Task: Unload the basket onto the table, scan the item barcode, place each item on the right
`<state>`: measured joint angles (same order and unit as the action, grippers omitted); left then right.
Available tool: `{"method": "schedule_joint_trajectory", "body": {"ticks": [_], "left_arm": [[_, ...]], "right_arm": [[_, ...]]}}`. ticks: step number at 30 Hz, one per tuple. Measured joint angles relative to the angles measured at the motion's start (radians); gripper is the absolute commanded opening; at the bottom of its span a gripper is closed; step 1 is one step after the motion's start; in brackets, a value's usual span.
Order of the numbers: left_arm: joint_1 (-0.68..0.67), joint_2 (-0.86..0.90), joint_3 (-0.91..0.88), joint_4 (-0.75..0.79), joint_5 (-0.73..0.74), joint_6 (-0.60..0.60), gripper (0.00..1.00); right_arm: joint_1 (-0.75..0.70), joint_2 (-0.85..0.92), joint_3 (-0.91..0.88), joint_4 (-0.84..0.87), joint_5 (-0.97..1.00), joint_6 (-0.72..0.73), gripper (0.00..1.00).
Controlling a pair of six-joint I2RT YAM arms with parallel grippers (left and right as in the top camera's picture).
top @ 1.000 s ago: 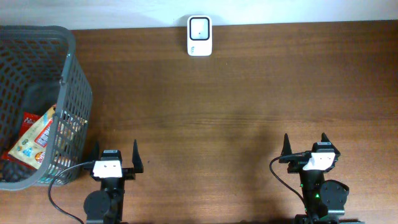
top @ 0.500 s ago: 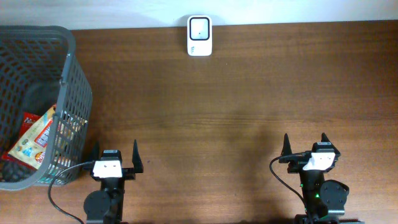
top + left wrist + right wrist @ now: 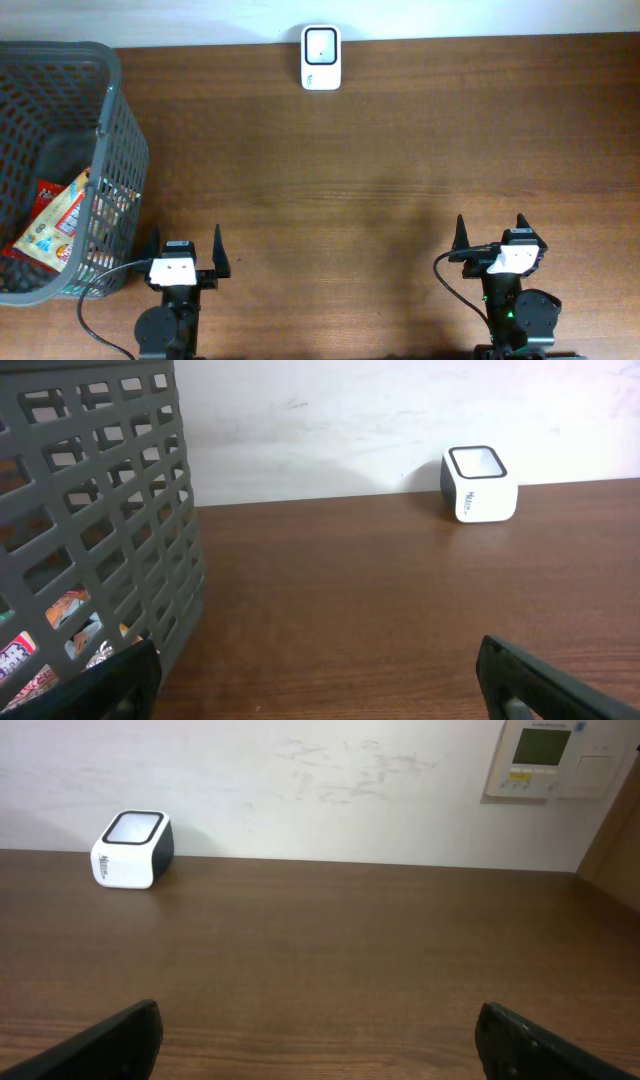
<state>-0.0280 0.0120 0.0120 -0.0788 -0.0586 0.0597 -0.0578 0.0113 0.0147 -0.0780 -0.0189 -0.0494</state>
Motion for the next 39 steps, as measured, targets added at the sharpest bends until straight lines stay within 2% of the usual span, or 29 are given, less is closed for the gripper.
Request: {"method": "schedule_joint_trajectory", "body": {"ticks": [29,31,32,33,35,36,39], "left_arm": [[0.000,0.000,0.000,0.001,0.000,0.000,0.99],[0.002,0.005,-0.002,0.130,0.068,-0.020,0.99],[0.003,0.007,-0.003,0.260,0.155,-0.034,0.99],[0.003,0.005,0.011,0.505,0.277,-0.046,0.99],[0.003,0.002,0.003,0.769,0.366,-0.056,0.99],[0.003,-0.002,0.038,0.789,0.401,-0.057,0.99],[0.003,0.076,0.210,0.689,0.423,-0.040,0.99]], "right_arm": [[0.000,0.000,0.000,0.000,0.000,0.000,0.98],[0.000,0.000,0.000,0.000,0.000,0.000,0.98],[0.000,-0.001,0.000,0.001,0.000,0.000,0.98],[0.000,-0.001,0.000,0.000,0.000,-0.001,0.98],[0.000,0.000,0.000,0.000,0.000,0.000,0.98],[0.000,0.000,0.000,0.000,0.000,0.001,0.98],[0.000,0.000,0.000,0.000,0.000,0.000,0.98]]}}
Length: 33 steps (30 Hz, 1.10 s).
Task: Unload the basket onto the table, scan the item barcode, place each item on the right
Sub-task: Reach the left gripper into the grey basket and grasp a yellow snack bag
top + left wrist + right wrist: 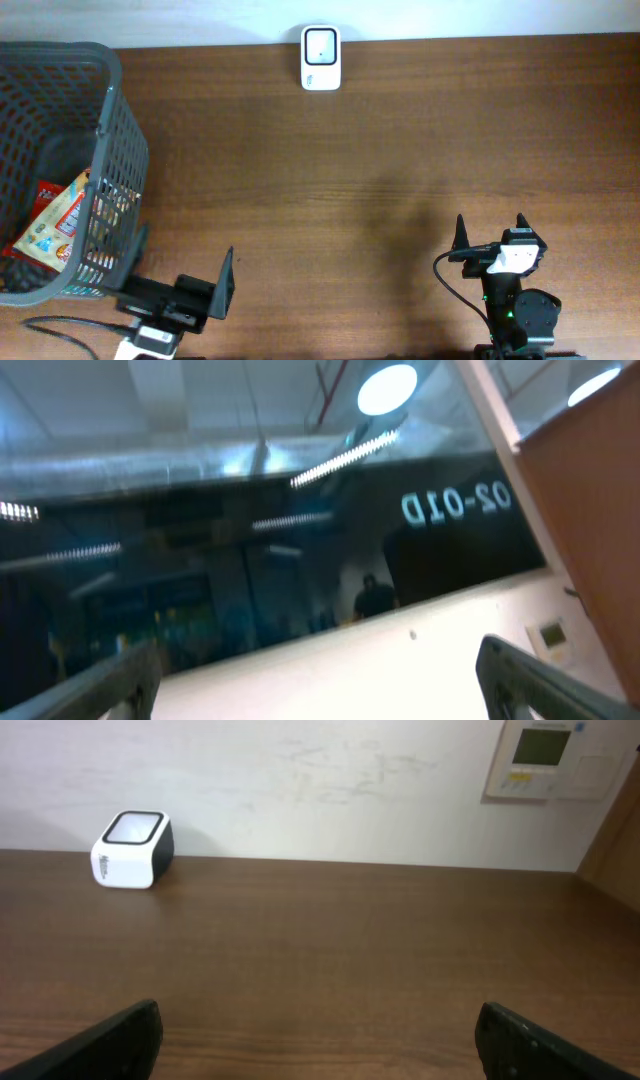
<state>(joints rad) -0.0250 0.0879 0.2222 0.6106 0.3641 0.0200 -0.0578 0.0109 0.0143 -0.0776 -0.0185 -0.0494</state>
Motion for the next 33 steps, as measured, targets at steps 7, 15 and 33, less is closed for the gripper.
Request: {"method": "schedule_joint_trajectory", "body": {"ticks": [7,15,33], "left_arm": [[0.002,0.742,0.971,-0.738,0.198,0.064,0.99],[0.138,1.586,2.372,-1.806,-0.452,0.032,0.99],[0.566,1.753,1.339,-1.505,-0.492,0.449,0.93]], "right_arm": [[0.001,-0.003,0.000,0.003,0.000,0.000,0.98],[0.001,-0.001,0.000,0.001,0.003,0.000,0.98],[0.001,0.000,0.000,0.000,0.003,0.000,0.98]]}}
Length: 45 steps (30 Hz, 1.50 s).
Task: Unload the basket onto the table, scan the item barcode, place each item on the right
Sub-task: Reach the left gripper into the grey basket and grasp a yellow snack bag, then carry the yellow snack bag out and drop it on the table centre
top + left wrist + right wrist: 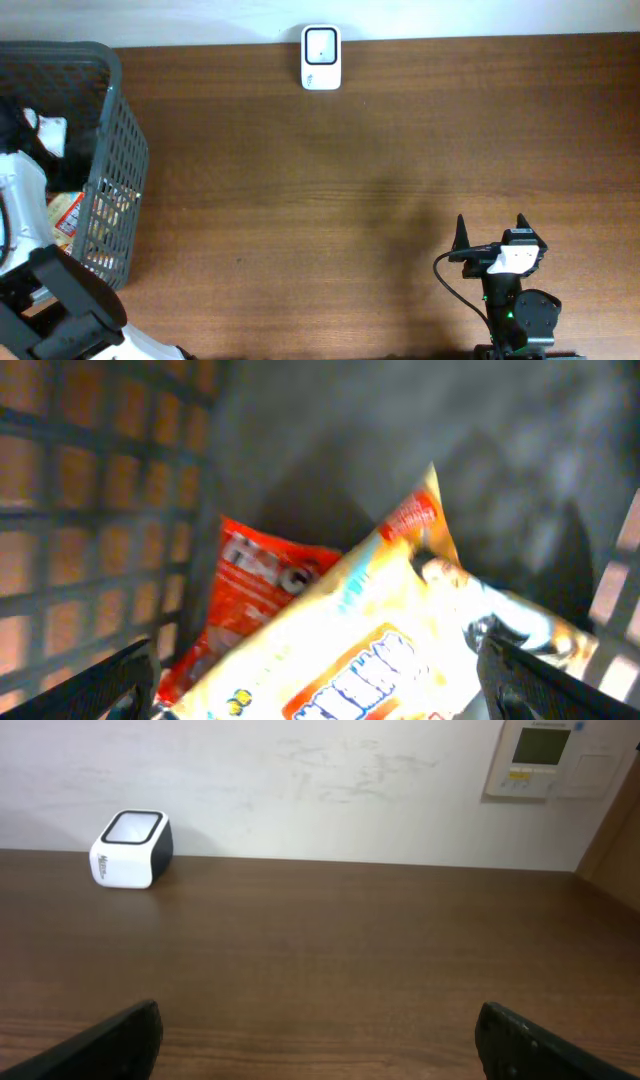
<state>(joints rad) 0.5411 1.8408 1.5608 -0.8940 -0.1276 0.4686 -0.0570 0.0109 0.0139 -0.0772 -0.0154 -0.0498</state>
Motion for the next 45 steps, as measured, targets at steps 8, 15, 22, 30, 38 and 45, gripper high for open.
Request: {"method": "schedule_joint_trajectory", "body": {"ticks": [8,15,22,30,38,45], "left_arm": [[0.000,0.000,-0.234,0.014,-0.006,0.100,0.61],[0.000,-0.001,-0.267,0.140,-0.013,0.127,0.00],[0.002,-0.004,-0.038,0.144,0.110,-0.109,0.00],[-0.048,-0.314,0.528,0.166,0.703,-0.412,0.00],[-0.721,-0.264,0.494,0.097,0.660,-0.514,0.00],[-0.989,0.205,0.468,-0.028,0.479,-0.269,0.00]], "right_arm": [[0.000,-0.001,0.000,0.000,0.000,0.000,0.99],[0.000,-0.001,0.000,0.000,0.000,0.002,0.98],[0.000,0.000,0.000,0.000,0.000,0.000,0.99],[0.000,-0.001,0.000,0.000,0.000,0.000,0.98],[0.000,-0.001,0.000,0.000,0.000,0.001,0.98],[0.000,-0.001,0.000,0.000,0.000,0.000,0.98]]}}
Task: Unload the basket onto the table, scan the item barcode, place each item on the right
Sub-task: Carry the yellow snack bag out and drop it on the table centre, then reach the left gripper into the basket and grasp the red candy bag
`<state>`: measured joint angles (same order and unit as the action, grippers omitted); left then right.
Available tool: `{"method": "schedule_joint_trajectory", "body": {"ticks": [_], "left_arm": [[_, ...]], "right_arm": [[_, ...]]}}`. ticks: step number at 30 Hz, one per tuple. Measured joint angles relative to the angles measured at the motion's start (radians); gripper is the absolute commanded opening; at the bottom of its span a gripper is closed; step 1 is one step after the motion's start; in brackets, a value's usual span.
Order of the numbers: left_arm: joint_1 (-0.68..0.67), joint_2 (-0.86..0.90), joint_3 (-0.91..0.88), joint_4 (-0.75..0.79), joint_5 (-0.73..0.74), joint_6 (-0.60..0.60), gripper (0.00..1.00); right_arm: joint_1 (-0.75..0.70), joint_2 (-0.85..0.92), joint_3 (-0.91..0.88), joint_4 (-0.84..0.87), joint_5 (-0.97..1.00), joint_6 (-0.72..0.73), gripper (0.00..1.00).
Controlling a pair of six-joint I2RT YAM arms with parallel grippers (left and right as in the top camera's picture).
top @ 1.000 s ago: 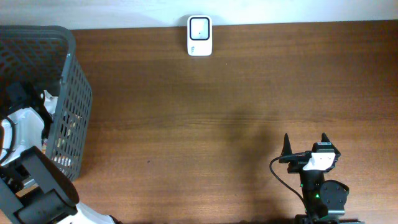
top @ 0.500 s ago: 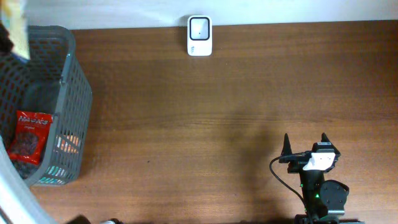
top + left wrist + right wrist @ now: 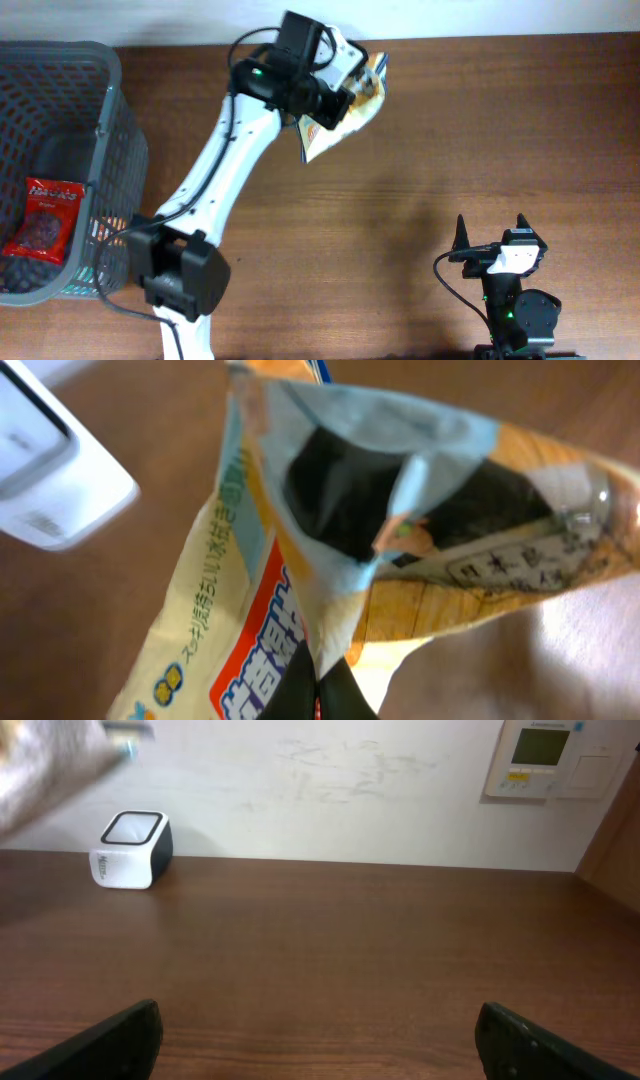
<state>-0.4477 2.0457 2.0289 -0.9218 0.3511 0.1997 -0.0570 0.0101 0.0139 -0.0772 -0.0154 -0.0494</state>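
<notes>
My left gripper (image 3: 325,100) is shut on a yellow snack bag (image 3: 345,115), holding it in the air at the table's far edge. The left wrist view shows the bag (image 3: 400,540) pinched between the closed black fingers (image 3: 300,695), with the white scanner (image 3: 50,470) just beyond it at upper left. From overhead the arm and bag hide the scanner. In the right wrist view the scanner (image 3: 130,850) stands by the wall, and a blurred edge of the bag (image 3: 60,760) hangs above it. My right gripper (image 3: 492,232) rests open at the near right.
A grey mesh basket (image 3: 110,130) stands at the left edge with a red snack packet (image 3: 45,215) lying in it. A wall panel (image 3: 550,758) hangs at the far right. Brown tabletop (image 3: 480,130) stretches between the scanner and my right arm.
My left gripper was open over the yellow bag inside the basket. Now it is shut on that bag and holds it up by the scanner. The right arm has not moved.
Both grippers first rested open at the near edge, the yellow bag in the basket. Then my left arm had swung back, its camera facing the ceiling. Then it was inside the basket over the bag. Now it holds the bag at the scanner.
</notes>
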Motion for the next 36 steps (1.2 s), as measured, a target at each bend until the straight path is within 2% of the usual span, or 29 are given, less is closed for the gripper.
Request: {"method": "schedule_joint_trajectory", "body": {"ticks": [2,3,4,5,7,10,13,15,16,19,21,22,24,27,28,30,31,32,36], "left_arm": [[-0.061,0.050,0.000,-0.063,-0.017,0.018,0.00],[-0.082,0.056,0.000,-0.058,-0.019,0.018,0.05],[-0.109,0.064,0.000,-0.034,-0.020,0.019,0.25],[-0.139,0.073,0.000,-0.018,-0.019,0.023,0.87],[-0.174,0.075,0.000,-0.016,-0.037,0.029,1.00],[-0.168,0.076,0.051,-0.084,-0.053,0.011,0.99],[-0.084,0.035,0.334,-0.228,-0.053,-0.044,0.99],[0.064,-0.047,0.505,-0.338,-0.047,-0.096,0.99],[0.203,-0.118,0.552,-0.369,-0.050,-0.137,0.99],[0.628,-0.302,0.594,-0.509,-0.061,-0.274,0.99],[0.785,-0.315,0.593,-0.578,-0.073,-0.306,0.99],[0.867,-0.307,0.570,-0.589,-0.092,-0.338,0.99],[1.010,-0.275,0.457,-0.596,-0.208,-0.486,0.99],[1.066,-0.245,0.260,-0.558,-0.392,-0.623,0.99],[1.072,-0.225,0.173,-0.487,-0.445,-0.654,0.98],[1.071,-0.213,0.024,-0.308,-0.468,-0.665,0.84],[1.071,-0.187,-0.079,-0.250,-0.479,-0.634,0.82],[1.071,-0.164,-0.119,-0.225,-0.484,-0.593,0.86],[1.071,-0.063,-0.190,-0.221,-0.499,-0.291,0.90]], "right_arm": [[0.000,0.000,0.000,0.000,0.000,0.000,0.98],[0.000,0.000,0.000,0.000,0.000,0.000,0.98],[0.000,0.000,0.000,0.000,0.000,0.000,0.98],[0.000,0.000,0.000,0.000,0.000,0.000,0.98],[0.000,0.000,0.000,0.000,0.000,0.000,0.98],[0.000,0.000,0.000,0.000,0.000,0.000,0.98],[0.000,0.000,0.000,0.000,0.000,0.000,0.98],[0.000,0.000,0.000,0.000,0.000,0.000,0.98],[0.000,0.000,0.000,0.000,0.000,0.000,0.98],[0.000,0.001,0.000,0.000,0.000,0.000,0.98],[0.000,0.000,0.000,0.000,0.000,0.000,0.98],[0.000,0.000,0.000,0.000,0.000,0.000,0.98],[0.000,0.000,0.000,0.000,0.000,0.000,0.99],[0.000,0.000,0.000,0.000,0.000,0.000,0.98],[0.000,0.000,0.000,0.000,0.000,0.000,0.98],[0.000,0.001,0.000,0.000,0.000,0.000,0.98],[0.000,0.001,0.000,0.000,0.000,0.000,0.98],[0.000,0.001,0.000,0.000,0.000,0.000,0.98],[0.000,0.001,0.000,0.000,0.000,0.000,0.98]]}}
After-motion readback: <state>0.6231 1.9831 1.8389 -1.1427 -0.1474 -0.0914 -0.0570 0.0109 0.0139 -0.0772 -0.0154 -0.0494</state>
